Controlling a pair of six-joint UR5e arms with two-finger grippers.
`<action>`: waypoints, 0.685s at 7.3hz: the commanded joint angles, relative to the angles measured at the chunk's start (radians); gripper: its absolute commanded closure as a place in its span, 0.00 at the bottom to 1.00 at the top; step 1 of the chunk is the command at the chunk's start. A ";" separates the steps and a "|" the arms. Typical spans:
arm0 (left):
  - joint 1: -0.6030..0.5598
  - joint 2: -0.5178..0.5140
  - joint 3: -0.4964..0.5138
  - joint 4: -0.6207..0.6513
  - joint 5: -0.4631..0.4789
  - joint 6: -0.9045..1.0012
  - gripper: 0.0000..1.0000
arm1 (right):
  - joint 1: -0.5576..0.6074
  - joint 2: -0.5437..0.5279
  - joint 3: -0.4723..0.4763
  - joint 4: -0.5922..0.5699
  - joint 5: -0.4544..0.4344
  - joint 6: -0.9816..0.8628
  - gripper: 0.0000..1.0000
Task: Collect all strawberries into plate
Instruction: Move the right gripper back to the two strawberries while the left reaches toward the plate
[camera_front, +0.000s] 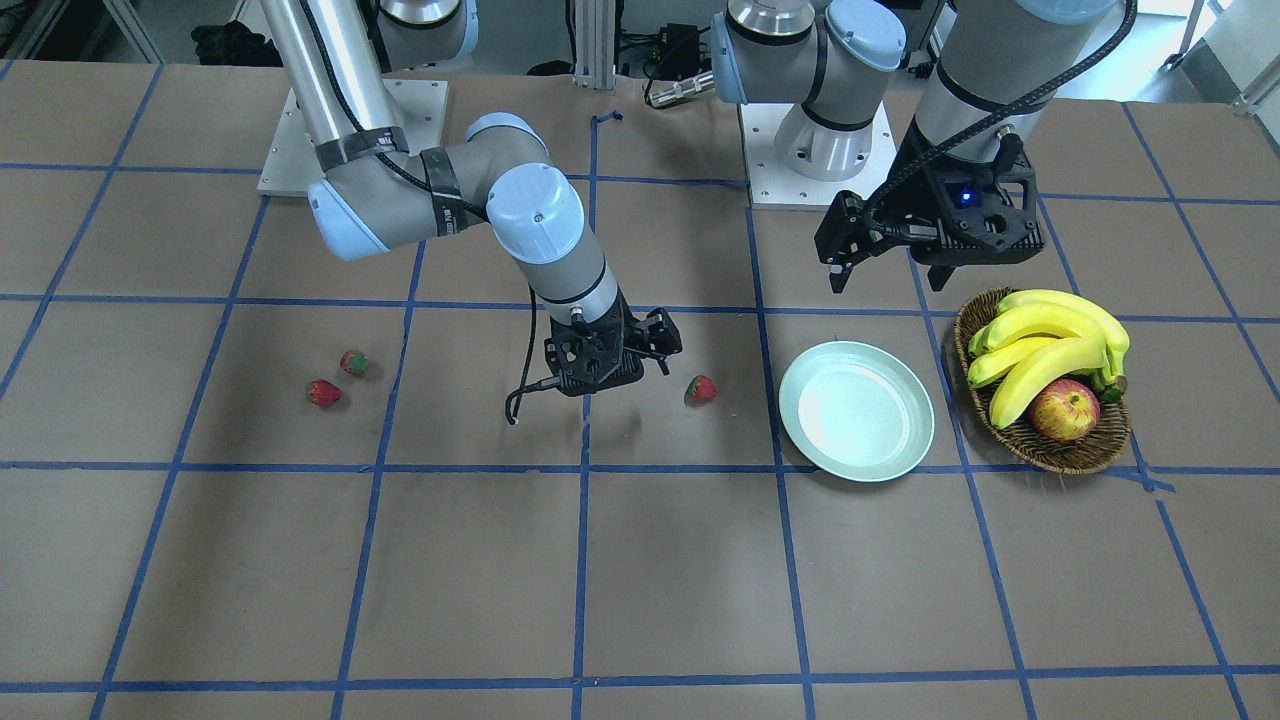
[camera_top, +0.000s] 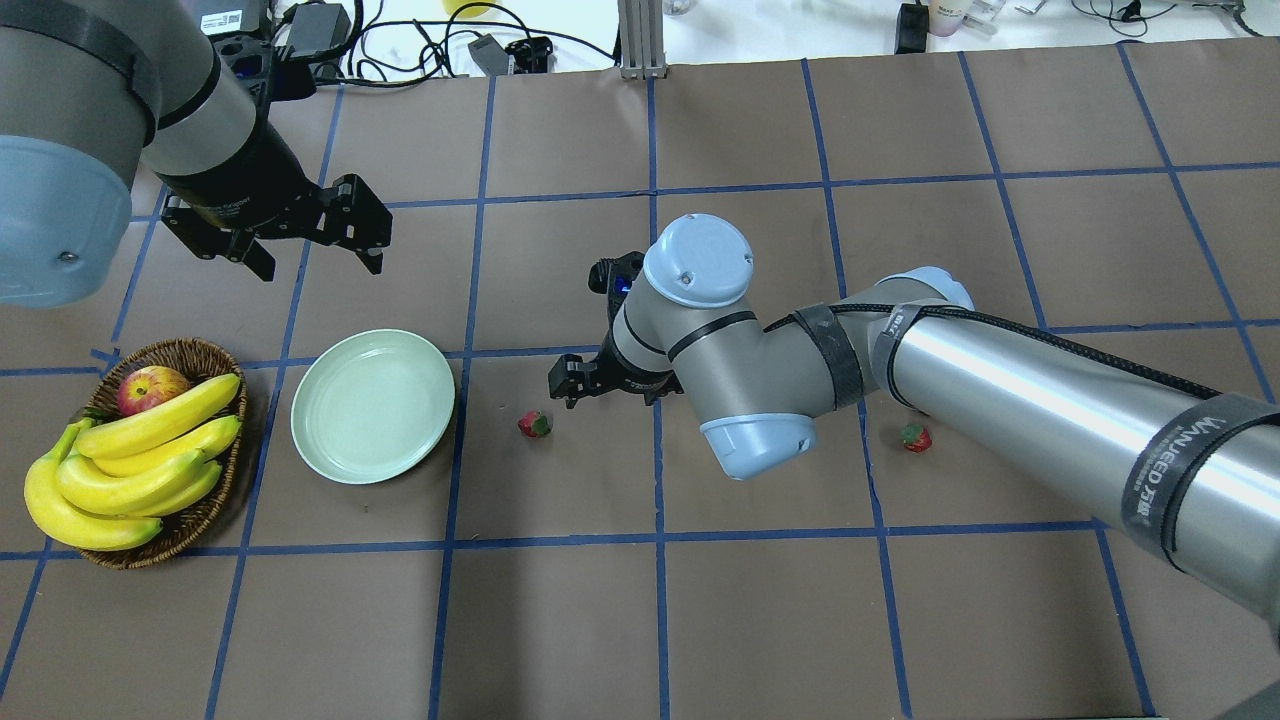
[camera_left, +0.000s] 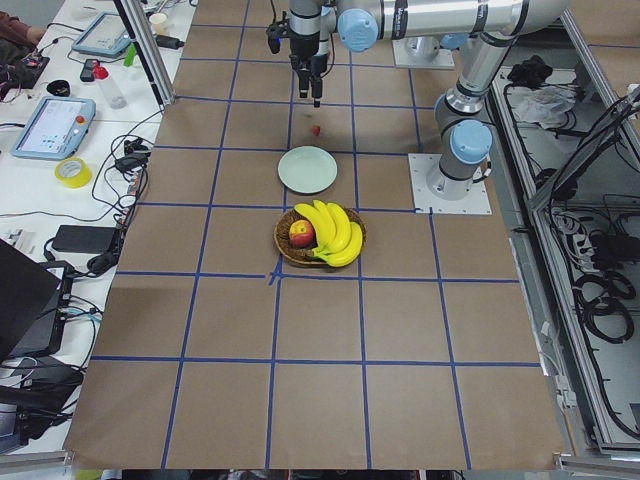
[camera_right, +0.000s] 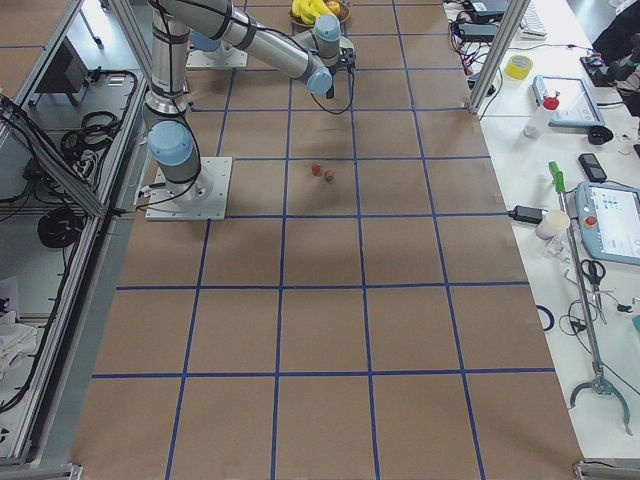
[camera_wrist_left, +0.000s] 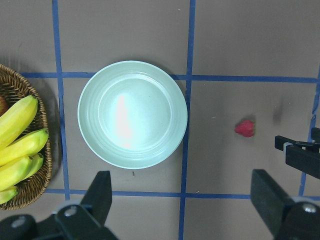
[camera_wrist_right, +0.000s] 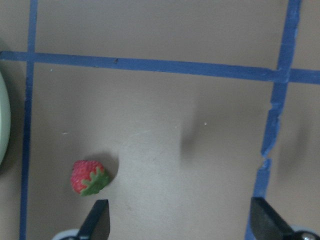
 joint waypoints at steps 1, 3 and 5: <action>0.001 0.000 0.005 0.008 0.000 0.010 0.00 | -0.027 -0.089 -0.003 0.149 -0.179 -0.017 0.00; 0.002 -0.013 -0.002 0.010 -0.004 -0.002 0.00 | -0.146 -0.140 0.012 0.260 -0.318 -0.023 0.00; 0.007 -0.021 -0.002 0.010 -0.010 -0.002 0.00 | -0.246 -0.201 0.118 0.293 -0.334 -0.002 0.00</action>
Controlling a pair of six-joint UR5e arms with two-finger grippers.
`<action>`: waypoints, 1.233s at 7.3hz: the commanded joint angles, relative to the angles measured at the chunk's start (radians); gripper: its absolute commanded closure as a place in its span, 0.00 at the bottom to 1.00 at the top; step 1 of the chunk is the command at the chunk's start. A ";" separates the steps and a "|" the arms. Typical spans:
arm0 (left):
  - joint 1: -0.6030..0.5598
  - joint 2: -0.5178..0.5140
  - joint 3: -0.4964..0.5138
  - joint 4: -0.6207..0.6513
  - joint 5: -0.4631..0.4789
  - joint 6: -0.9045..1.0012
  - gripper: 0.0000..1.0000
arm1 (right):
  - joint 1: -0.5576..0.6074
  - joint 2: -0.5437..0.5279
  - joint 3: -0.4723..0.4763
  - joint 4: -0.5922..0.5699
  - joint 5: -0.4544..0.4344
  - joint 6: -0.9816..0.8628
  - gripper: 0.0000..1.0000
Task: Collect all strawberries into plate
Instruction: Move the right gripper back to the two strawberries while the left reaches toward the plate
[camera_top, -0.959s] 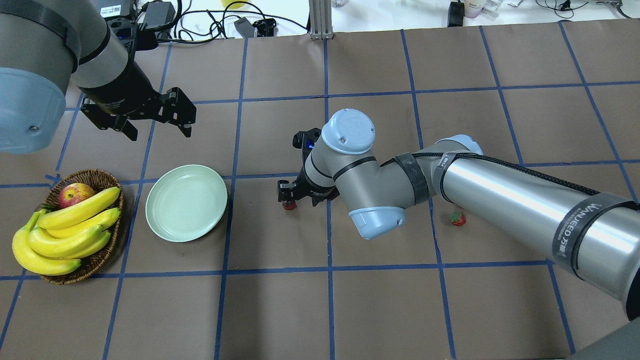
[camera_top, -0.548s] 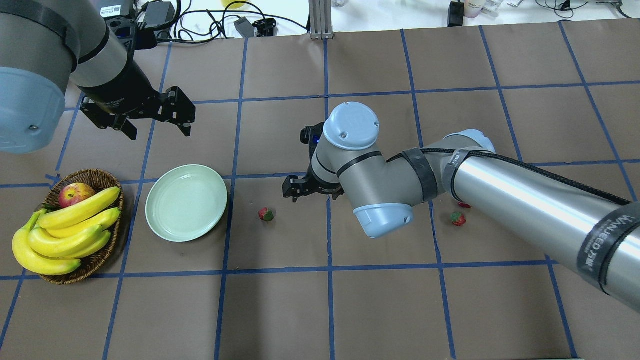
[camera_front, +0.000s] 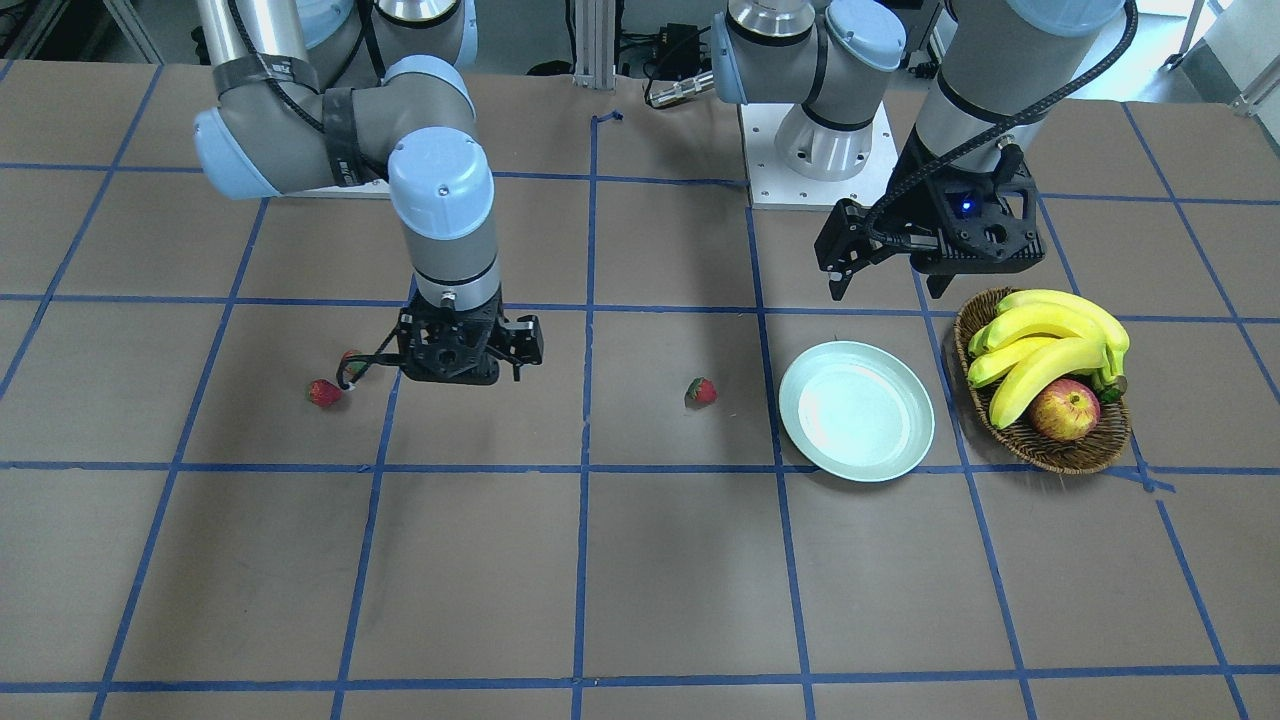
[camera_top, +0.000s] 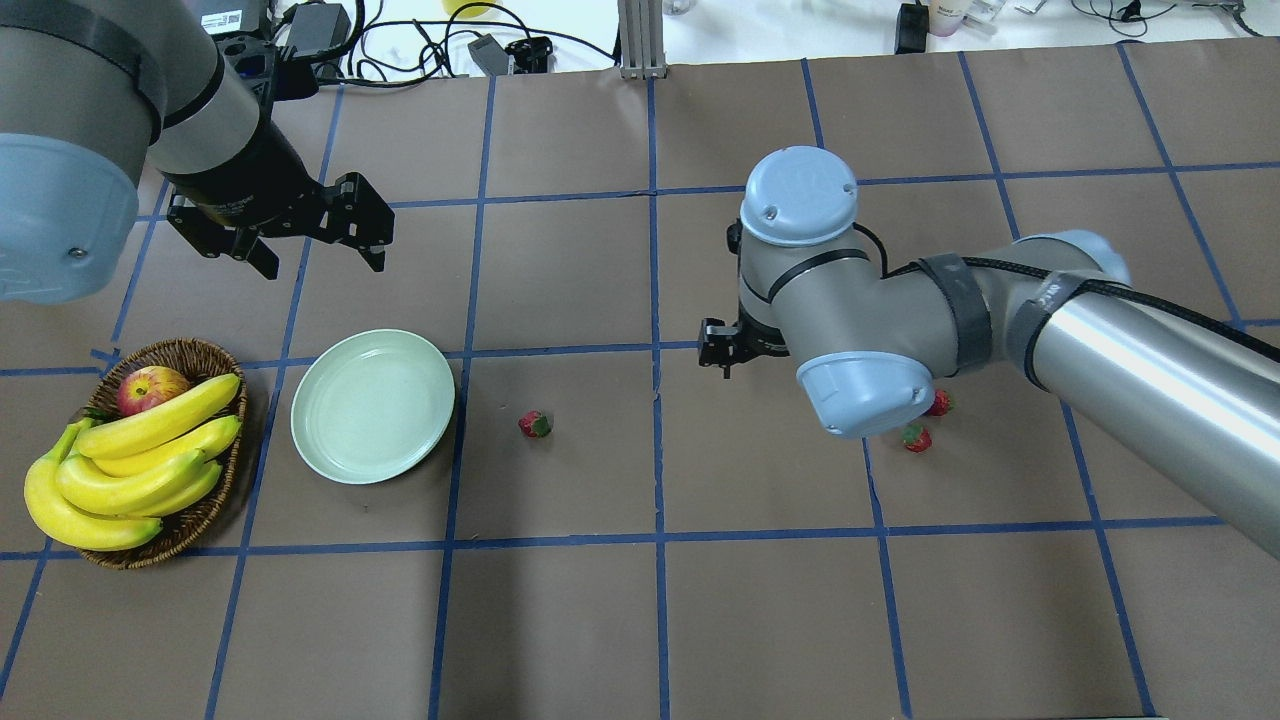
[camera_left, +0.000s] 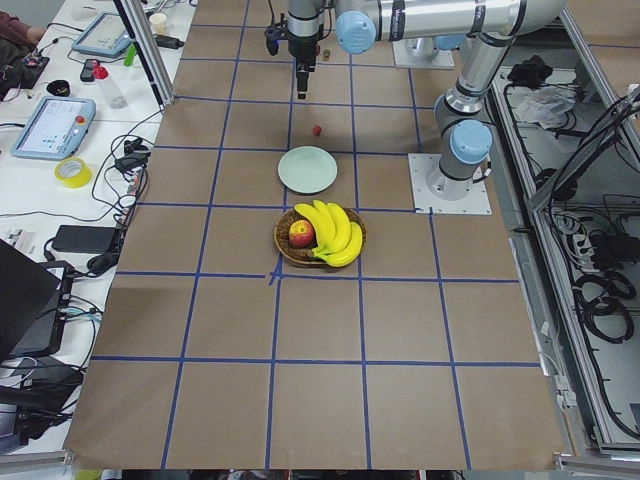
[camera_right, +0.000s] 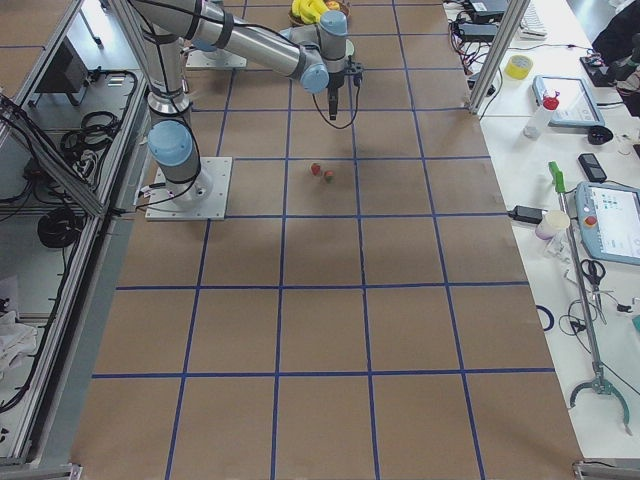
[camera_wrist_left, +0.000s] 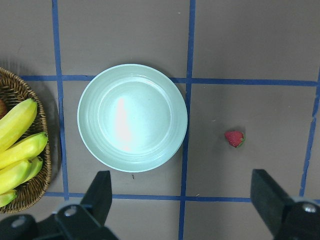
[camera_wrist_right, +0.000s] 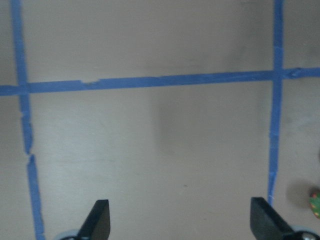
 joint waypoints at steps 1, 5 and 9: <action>0.003 -0.032 -0.018 0.007 -0.010 -0.002 0.00 | -0.121 -0.056 0.119 0.008 -0.020 0.014 0.00; -0.116 -0.159 -0.254 0.397 -0.196 -0.320 0.00 | -0.303 -0.056 0.196 -0.004 -0.014 0.035 0.04; -0.141 -0.238 -0.334 0.404 -0.191 -0.442 0.00 | -0.312 -0.010 0.189 -0.014 0.000 0.058 0.06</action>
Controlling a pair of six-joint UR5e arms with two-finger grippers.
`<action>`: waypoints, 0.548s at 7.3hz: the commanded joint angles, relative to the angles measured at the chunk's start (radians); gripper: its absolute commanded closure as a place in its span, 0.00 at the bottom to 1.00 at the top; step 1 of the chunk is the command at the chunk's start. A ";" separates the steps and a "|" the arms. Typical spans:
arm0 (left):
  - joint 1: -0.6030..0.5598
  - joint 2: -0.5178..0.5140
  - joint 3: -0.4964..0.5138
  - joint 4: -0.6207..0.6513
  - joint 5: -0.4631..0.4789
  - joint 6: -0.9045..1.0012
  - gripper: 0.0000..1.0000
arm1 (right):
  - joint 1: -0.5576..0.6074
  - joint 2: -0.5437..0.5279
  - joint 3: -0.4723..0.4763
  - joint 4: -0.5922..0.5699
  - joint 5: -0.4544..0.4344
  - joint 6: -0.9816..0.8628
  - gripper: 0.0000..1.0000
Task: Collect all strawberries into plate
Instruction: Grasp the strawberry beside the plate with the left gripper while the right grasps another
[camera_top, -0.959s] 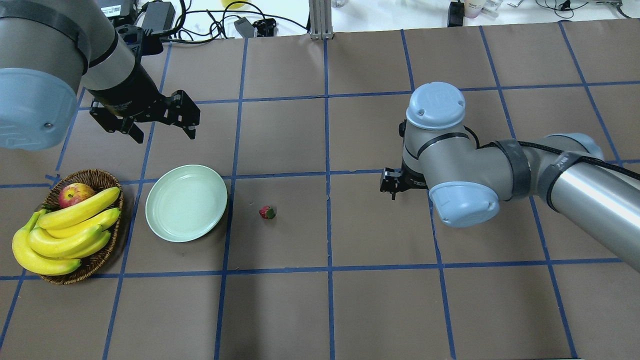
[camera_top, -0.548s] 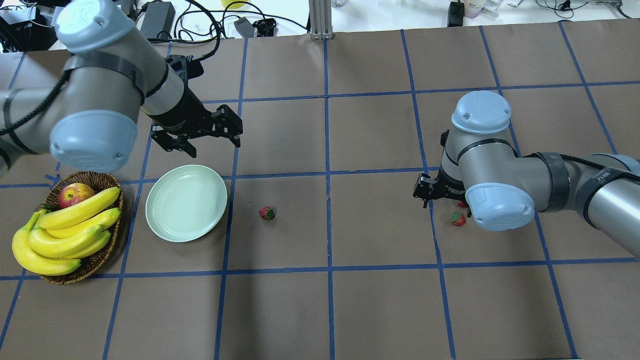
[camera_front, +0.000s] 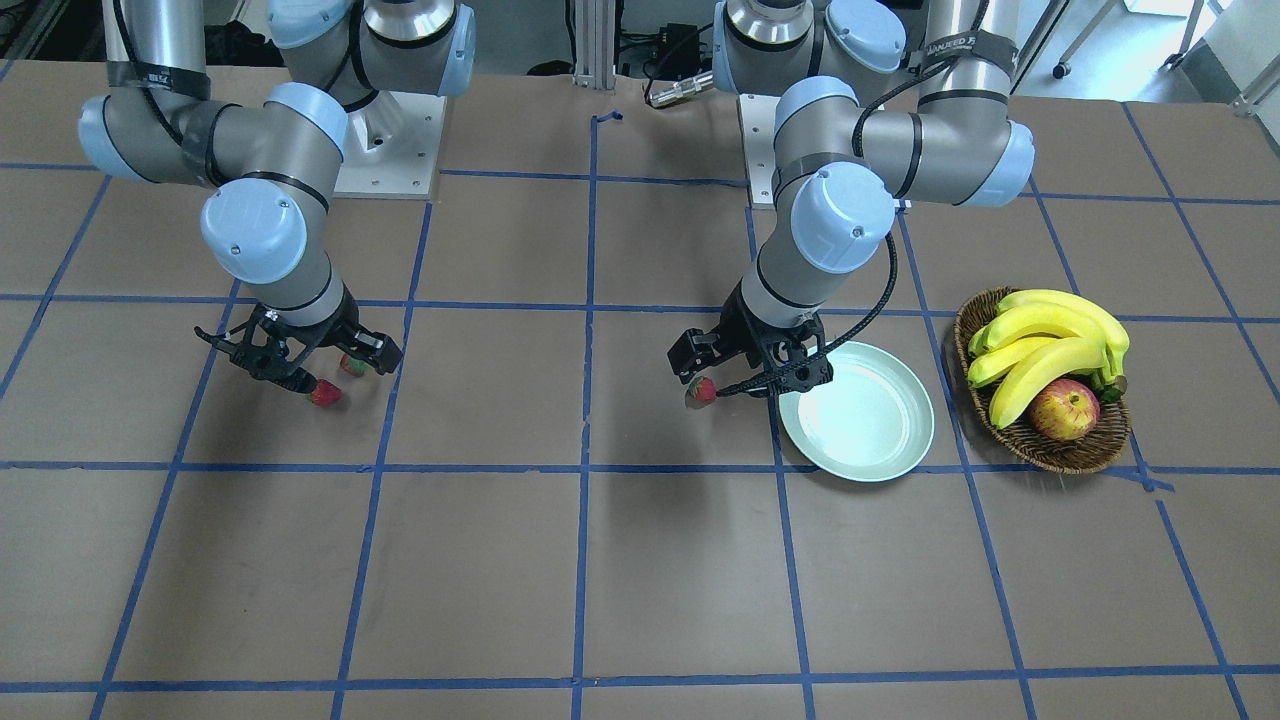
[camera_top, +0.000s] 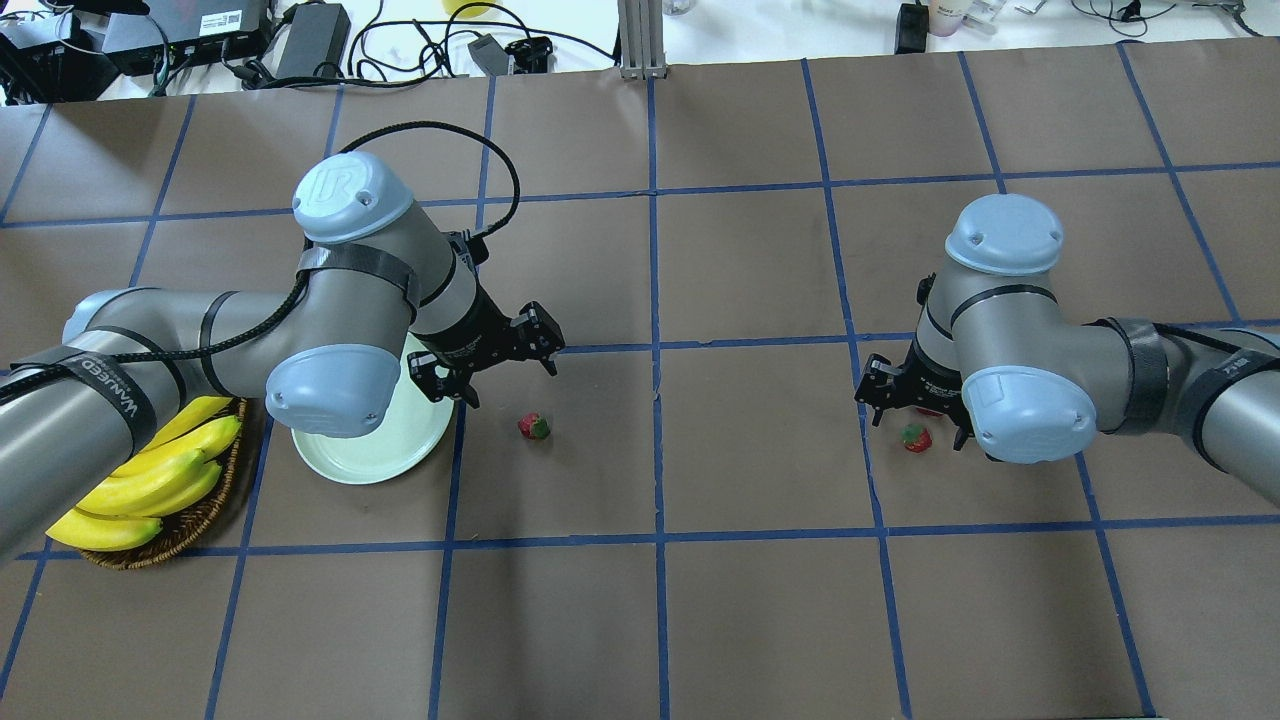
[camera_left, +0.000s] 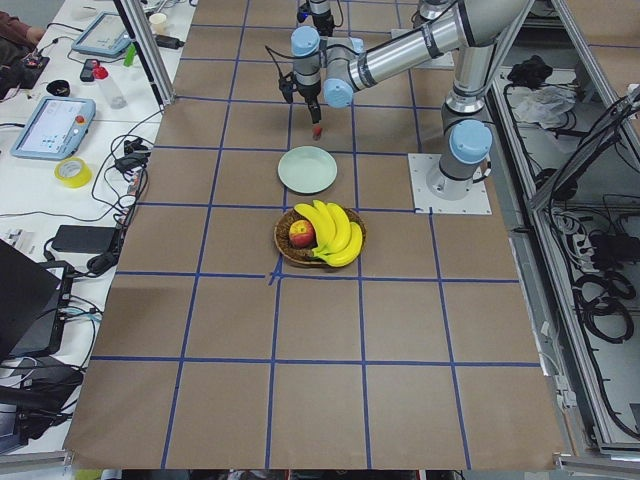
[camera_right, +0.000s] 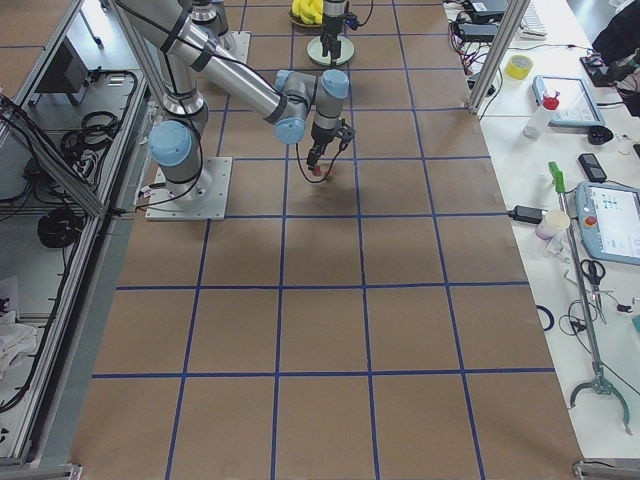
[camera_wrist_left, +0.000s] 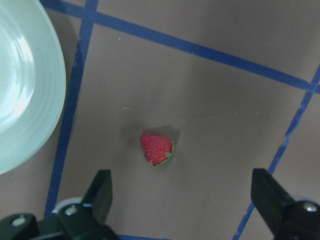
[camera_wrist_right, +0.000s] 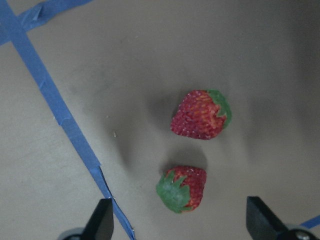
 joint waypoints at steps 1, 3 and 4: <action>-0.001 -0.046 -0.015 -0.015 -0.002 -0.046 0.00 | -0.003 0.024 0.002 -0.007 0.001 0.011 0.08; -0.001 -0.095 -0.013 -0.014 -0.010 -0.113 0.00 | -0.003 0.029 0.003 -0.007 0.001 0.011 0.19; -0.002 -0.108 -0.013 -0.014 -0.007 -0.112 0.02 | -0.003 0.032 0.002 -0.006 0.001 0.009 0.22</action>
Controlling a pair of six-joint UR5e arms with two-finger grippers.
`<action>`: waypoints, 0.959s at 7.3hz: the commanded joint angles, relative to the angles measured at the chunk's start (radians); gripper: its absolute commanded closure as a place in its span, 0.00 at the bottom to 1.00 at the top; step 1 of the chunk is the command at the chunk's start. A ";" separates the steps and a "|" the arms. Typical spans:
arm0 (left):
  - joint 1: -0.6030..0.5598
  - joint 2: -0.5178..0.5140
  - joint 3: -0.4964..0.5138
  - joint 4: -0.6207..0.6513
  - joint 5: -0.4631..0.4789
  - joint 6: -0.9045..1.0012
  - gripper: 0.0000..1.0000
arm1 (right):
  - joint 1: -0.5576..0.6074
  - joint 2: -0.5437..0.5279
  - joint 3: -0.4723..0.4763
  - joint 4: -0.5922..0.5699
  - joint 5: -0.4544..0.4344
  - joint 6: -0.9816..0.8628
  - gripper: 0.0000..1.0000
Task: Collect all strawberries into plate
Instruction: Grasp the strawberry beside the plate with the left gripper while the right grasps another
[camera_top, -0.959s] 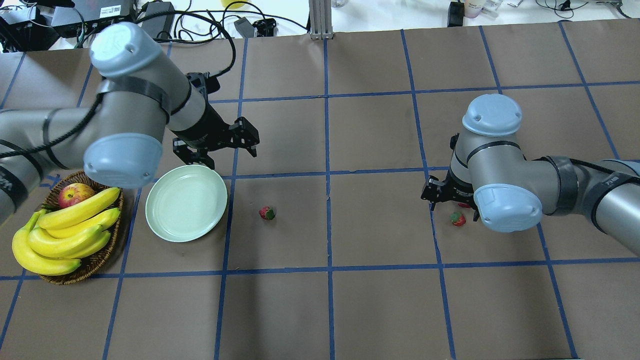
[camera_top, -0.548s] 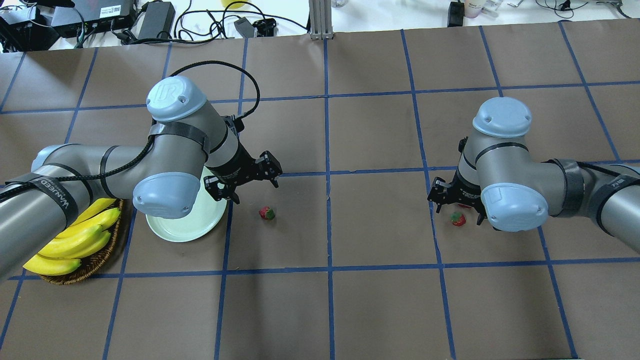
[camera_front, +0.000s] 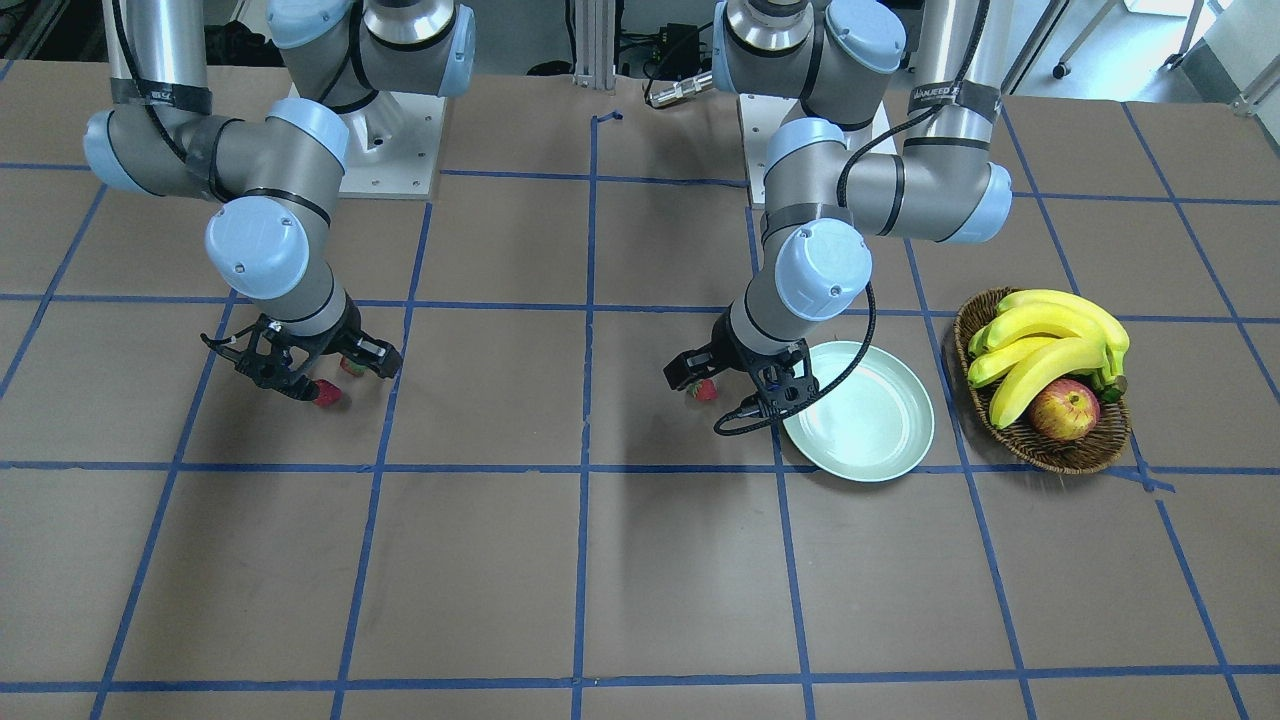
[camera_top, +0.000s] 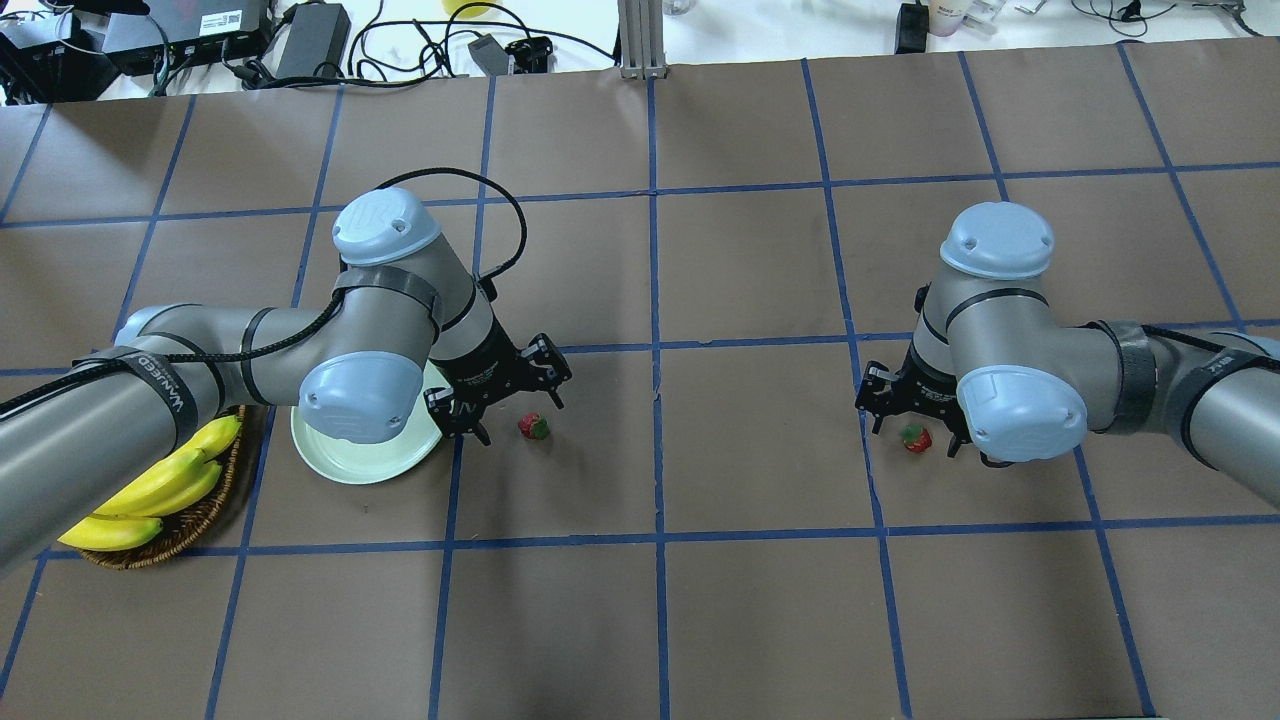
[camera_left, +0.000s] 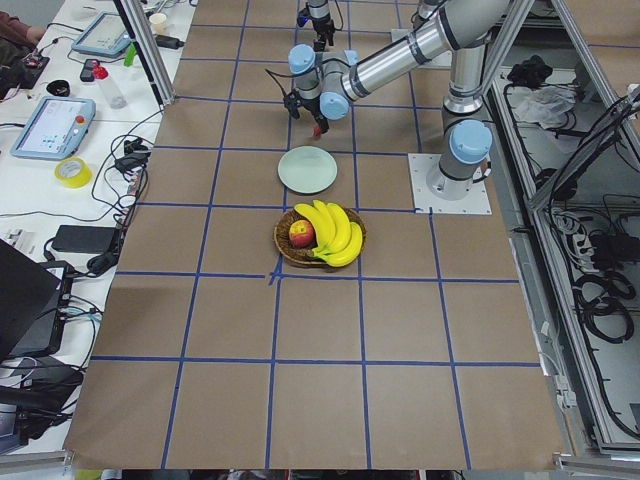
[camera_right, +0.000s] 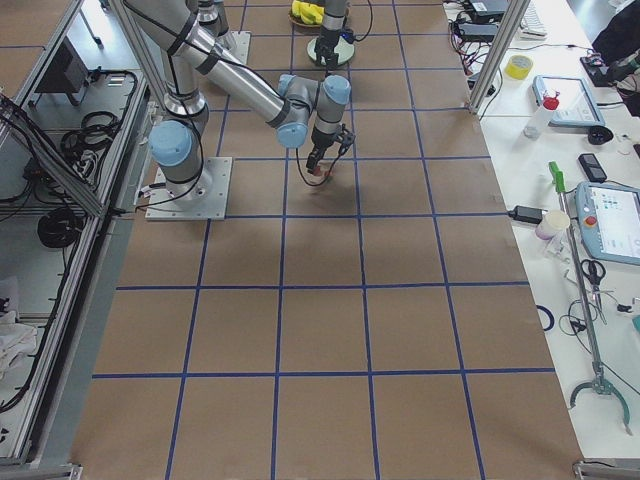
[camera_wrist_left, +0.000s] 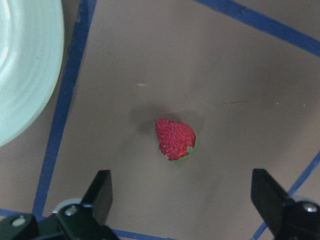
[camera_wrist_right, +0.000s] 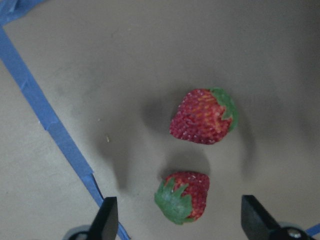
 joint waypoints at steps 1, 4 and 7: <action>-0.001 -0.030 0.000 0.000 0.004 -0.014 0.09 | 0.000 0.005 -0.001 0.001 -0.002 -0.001 0.27; 0.000 -0.053 0.009 0.003 0.001 -0.014 0.60 | 0.000 0.005 0.001 0.004 -0.005 -0.009 0.68; 0.000 -0.052 0.018 0.011 0.001 -0.016 1.00 | 0.001 -0.007 -0.008 0.017 -0.014 -0.004 0.89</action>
